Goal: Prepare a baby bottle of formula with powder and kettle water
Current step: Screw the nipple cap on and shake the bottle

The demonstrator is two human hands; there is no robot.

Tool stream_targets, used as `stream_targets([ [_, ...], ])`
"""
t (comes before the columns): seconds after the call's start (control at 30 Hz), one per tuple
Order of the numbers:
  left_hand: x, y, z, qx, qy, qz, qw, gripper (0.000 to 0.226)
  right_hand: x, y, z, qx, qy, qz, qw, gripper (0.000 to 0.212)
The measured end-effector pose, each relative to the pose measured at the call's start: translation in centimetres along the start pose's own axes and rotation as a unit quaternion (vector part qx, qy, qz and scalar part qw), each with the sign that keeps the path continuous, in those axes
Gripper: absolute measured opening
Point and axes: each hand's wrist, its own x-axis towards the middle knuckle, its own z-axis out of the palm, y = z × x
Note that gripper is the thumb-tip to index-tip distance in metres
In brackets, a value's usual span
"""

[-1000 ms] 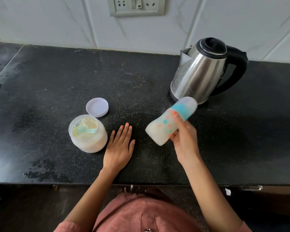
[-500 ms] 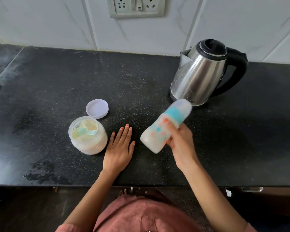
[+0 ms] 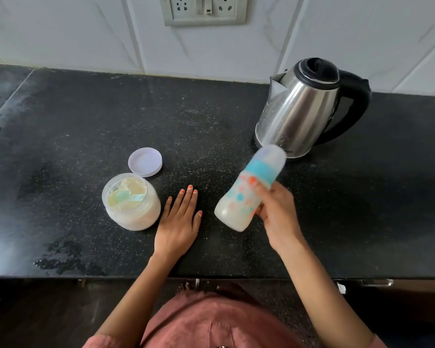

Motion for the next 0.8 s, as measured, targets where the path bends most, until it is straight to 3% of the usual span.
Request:
stream_targets([
  [0.1,0.1,0.0,-0.1,-0.005,-0.001,-0.003,1.0,0.053,1.2,-0.4,-0.1,0.138,0.098,-0.003,0.986,0.029],
  [0.3,-0.1,0.0,-0.1,0.005,0.002,0.0,1.0,0.056,-0.5,0.4,0.5,-0.084,-0.036,0.004,0.996,0.034],
  [0.43,0.0,0.1,-0.2,0.003,-0.002,-0.004,1.0,0.054,1.1,-0.8,0.2,0.116,0.075,-0.007,0.99,0.021],
  [0.47,0.1,0.1,-0.2,0.004,-0.003,-0.003,1.0,0.054,1.2,-0.7,0.3,0.122,0.081,-0.009,0.989,0.023],
  [0.63,-0.1,-0.1,-0.2,0.01,-0.009,0.005,1.0,0.058,-0.8,0.3,0.7,-0.068,-0.064,0.002,0.996,0.03],
  [0.8,0.1,0.1,-0.2,0.001,-0.005,-0.005,1.0,0.054,1.3,-0.1,0.2,0.117,0.078,0.009,0.99,0.022],
])
